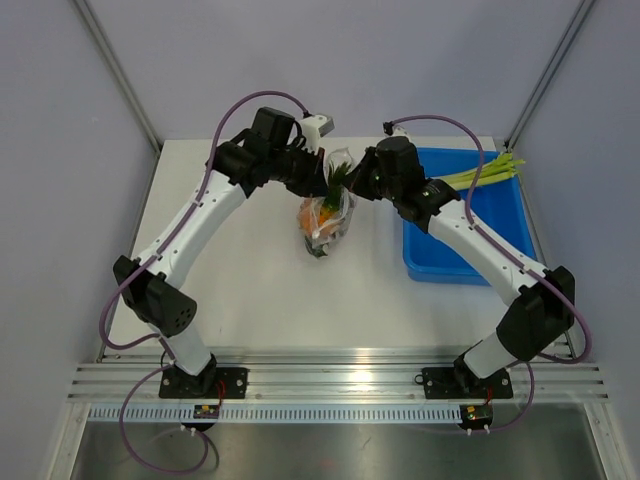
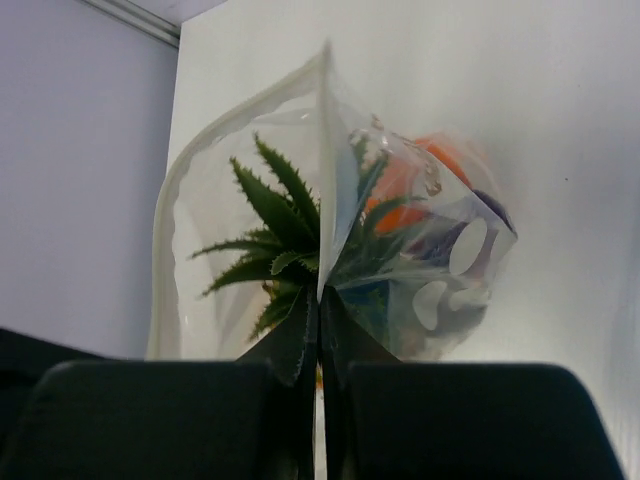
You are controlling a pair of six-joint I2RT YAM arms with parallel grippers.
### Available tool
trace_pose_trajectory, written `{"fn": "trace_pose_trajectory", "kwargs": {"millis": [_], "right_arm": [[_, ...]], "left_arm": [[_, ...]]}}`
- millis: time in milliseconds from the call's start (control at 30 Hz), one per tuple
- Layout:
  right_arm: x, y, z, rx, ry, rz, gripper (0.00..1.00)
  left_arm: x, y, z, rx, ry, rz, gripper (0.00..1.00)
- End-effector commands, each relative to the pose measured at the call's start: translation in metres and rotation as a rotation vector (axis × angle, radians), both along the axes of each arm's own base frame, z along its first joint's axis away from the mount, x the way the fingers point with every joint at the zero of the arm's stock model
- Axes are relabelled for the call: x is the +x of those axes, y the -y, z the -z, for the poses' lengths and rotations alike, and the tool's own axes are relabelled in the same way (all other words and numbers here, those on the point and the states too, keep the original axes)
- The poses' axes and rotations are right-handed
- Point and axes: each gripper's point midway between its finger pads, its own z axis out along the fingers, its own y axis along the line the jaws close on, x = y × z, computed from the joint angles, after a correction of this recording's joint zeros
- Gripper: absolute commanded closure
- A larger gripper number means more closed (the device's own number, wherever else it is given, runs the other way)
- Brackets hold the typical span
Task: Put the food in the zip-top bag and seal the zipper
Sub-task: Adjust the zipper food storage bag at the center of the board, then zip the zipper food storage bag at the center of the board.
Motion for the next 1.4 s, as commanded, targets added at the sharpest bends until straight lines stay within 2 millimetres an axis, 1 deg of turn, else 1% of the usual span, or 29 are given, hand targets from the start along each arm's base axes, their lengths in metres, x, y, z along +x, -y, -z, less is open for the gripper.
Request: {"fn": "trace_pose_trajectory", "kwargs": {"millis": [0,67,100,167,200,267,300,400,433,467,500,533,567,600,700,733,767,833,867,900,933,967,1000,1067,1100,1133,1233,1267,1367], "right_arm": [[0.017,-0.008,-0.010,0.010,0.030,0.015,1.00],[0.019,-0.011,-0.003,0.038,0.008,0.032,1.00],[0.019,-0.011,0.004,0.049,0.002,0.039,1.00],[0.020,-0.010,0.009,0.069,-0.012,0.065,1.00],[0.022,-0.008,0.016,0.060,-0.022,0.080,1.00],[0.022,-0.006,0.023,0.057,-0.038,0.098,1.00],[0.022,-0.004,0.032,0.047,-0.060,0.106,1.00],[0.019,-0.001,0.043,0.063,-0.087,0.117,1.00],[0.020,0.001,0.044,0.078,-0.097,0.125,1.00],[0.019,0.003,0.045,0.086,-0.104,0.127,1.00],[0.017,0.006,0.047,0.094,-0.108,0.127,1.00],[0.016,0.006,0.046,0.106,-0.110,0.127,1.00],[0.017,0.010,0.046,0.110,-0.114,0.133,1.00],[0.015,0.013,0.046,0.117,-0.114,0.134,1.00],[0.013,0.019,0.044,0.139,-0.116,0.140,1.00],[0.013,0.019,0.044,0.143,-0.114,0.139,1.00],[0.013,0.021,0.043,0.142,-0.112,0.140,1.00],[0.014,0.021,0.040,0.145,-0.108,0.130,1.00],[0.014,0.021,0.039,0.146,-0.107,0.128,1.00],[0.016,0.022,0.038,0.143,-0.107,0.131,1.00],[0.018,0.023,0.037,0.143,-0.102,0.133,1.00],[0.015,0.019,0.039,0.152,-0.118,0.104,1.00],[0.015,0.018,0.038,0.155,-0.119,0.100,1.00],[0.016,0.017,0.038,0.159,-0.120,0.091,1.00],[0.015,0.016,0.038,0.157,-0.120,0.085,1.00],[0.015,0.016,0.038,0.158,-0.120,0.085,1.00],[0.016,0.017,0.038,0.154,-0.118,0.081,1.00],[0.015,0.018,0.038,0.154,-0.119,0.083,1.00],[0.015,0.018,0.038,0.155,-0.122,0.084,1.00]], "left_arm": [[-0.010,0.031,-0.028,-0.115,0.054,0.135,1.00],[-0.003,0.028,-0.022,-0.081,0.060,0.116,1.00],[0.002,0.027,-0.016,-0.063,0.056,0.102,0.95],[0.011,0.020,-0.015,-0.018,0.078,0.063,0.79],[0.013,0.018,-0.014,-0.004,0.080,0.054,0.63],[0.015,0.011,-0.011,0.033,0.080,0.028,0.50],[0.016,0.008,-0.012,0.041,0.086,0.018,0.42],[0.015,-0.006,-0.025,0.046,0.127,-0.042,0.35],[0.013,-0.011,-0.023,0.051,0.123,-0.057,0.34],[0.008,-0.016,-0.036,0.021,0.156,-0.078,0.34],[0.005,-0.022,-0.041,0.010,0.169,-0.094,0.34],[0.000,-0.028,-0.024,0.032,0.144,-0.111,0.25],[-0.002,-0.040,-0.041,0.014,0.211,-0.167,0.09],[-0.003,-0.047,-0.040,0.016,0.228,-0.201,0.02],[-0.018,-0.071,-0.015,0.038,0.247,-0.285,0.01],[-0.020,-0.074,-0.014,0.019,0.264,-0.303,0.01],[-0.032,-0.081,0.005,0.018,0.232,-0.317,0.01],[-0.037,-0.079,0.011,-0.038,0.235,-0.327,0.01],[-0.049,-0.075,0.040,-0.050,0.165,-0.308,0.01],[-0.055,-0.073,0.038,-0.092,0.177,-0.300,0.01],[-0.053,-0.067,0.036,-0.139,0.202,-0.300,0.01],[-0.060,-0.059,0.038,-0.167,0.201,-0.287,0.01],[-0.067,-0.058,0.050,-0.165,0.200,-0.277,0.01],[-0.070,-0.049,0.048,-0.155,0.285,-0.282,0.03],[-0.073,-0.050,0.060,-0.127,0.298,-0.287,0.03],[-0.073,-0.047,0.053,-0.150,0.344,-0.290,0.03],[-0.081,-0.037,0.067,-0.170,0.394,-0.288,0.03],[-0.078,-0.035,0.064,-0.194,0.415,-0.304,0.03],[-0.073,-0.033,0.069,-0.202,0.437,-0.357,0.07]]}}
